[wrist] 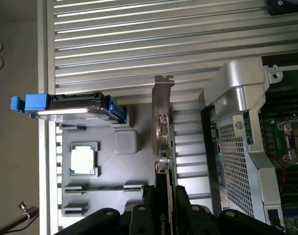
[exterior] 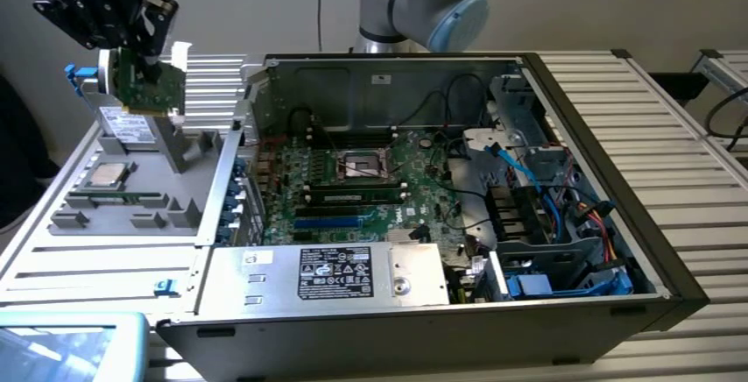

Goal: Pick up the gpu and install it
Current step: 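Pick up the gpu and move the gpu toward the slot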

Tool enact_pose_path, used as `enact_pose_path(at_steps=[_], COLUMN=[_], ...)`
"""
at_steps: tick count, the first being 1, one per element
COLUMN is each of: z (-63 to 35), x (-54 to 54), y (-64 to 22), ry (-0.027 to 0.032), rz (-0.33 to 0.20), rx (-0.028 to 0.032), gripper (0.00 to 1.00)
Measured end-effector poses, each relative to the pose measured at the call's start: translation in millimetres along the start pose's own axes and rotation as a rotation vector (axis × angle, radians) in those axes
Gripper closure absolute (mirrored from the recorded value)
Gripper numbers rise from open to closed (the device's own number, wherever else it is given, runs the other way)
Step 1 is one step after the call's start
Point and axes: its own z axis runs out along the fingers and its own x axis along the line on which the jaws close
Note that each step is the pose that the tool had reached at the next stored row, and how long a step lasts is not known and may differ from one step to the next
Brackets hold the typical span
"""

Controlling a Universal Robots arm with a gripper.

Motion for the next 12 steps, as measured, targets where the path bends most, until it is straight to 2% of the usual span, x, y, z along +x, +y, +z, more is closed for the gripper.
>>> enact_pose_path(at_steps=[4, 12], z=[-18.3, -55.7], x=[-5.6, -30.5], y=[2.1, 4.4], ry=[0.0002, 0.0014], rz=[0.0, 0.0], rx=[0.0001, 0.0002], gripper=[0.71, 0.71])
